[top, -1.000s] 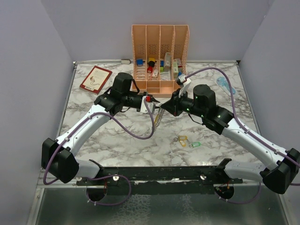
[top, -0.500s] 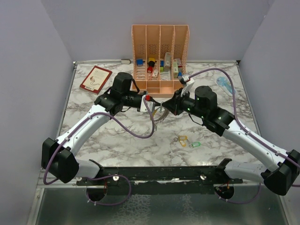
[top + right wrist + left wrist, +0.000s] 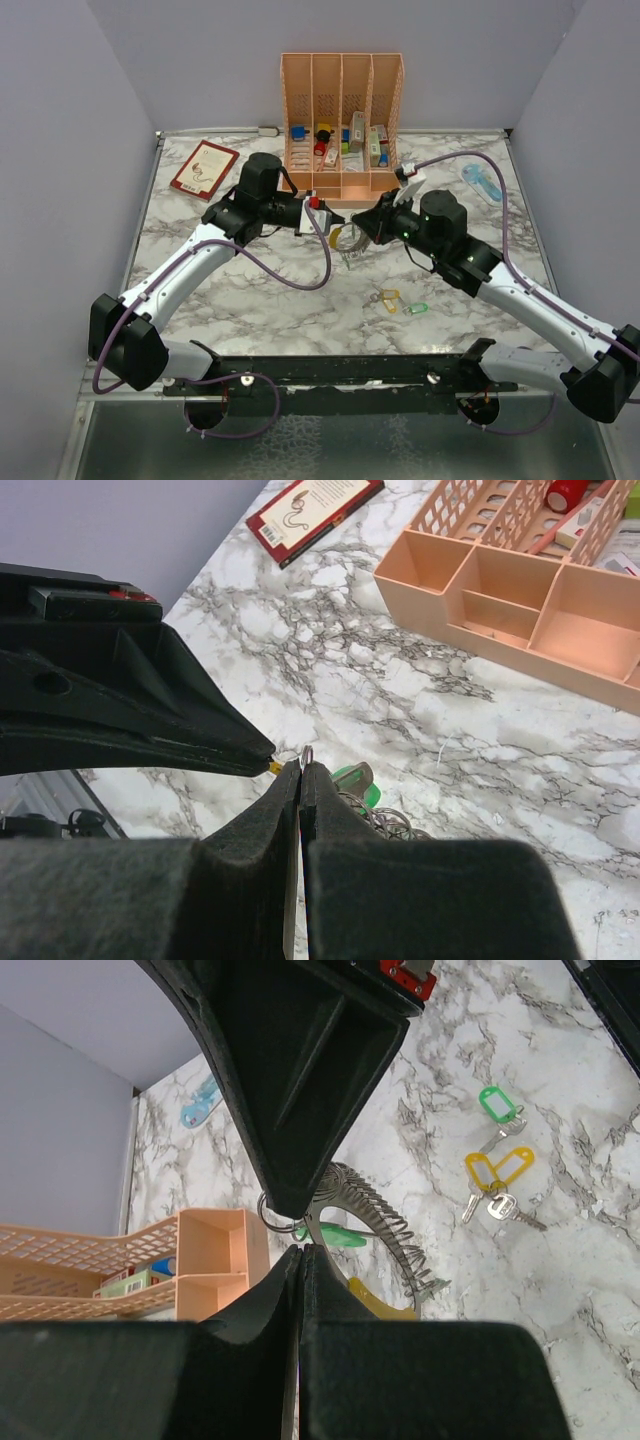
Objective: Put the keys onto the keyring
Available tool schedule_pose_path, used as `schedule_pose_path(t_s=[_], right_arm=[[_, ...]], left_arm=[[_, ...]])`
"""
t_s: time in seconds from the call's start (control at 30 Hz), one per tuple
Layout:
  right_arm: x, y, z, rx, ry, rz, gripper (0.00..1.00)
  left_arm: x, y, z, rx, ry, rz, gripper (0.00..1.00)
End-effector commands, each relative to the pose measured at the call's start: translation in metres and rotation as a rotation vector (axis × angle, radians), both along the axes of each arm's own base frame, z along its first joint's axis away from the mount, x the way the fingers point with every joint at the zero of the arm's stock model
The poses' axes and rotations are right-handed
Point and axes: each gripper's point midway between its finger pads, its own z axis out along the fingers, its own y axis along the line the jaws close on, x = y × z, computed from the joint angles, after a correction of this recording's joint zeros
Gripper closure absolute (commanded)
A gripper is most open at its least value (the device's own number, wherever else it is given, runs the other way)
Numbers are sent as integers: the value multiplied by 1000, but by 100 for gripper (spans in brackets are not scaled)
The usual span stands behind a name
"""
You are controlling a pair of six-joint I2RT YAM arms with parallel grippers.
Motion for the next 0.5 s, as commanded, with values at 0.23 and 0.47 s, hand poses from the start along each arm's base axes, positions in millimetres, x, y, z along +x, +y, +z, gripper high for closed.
schedule_pose_path(t_s=[0.23,0.47], right_arm=[[1,-1,33,101,-87,-21,99],[-7,3,39,118,-105,24,99]], left_arm=[[13,-2,6,-18,-46,72,89],[14,-2,2,-19,-43,78,77]])
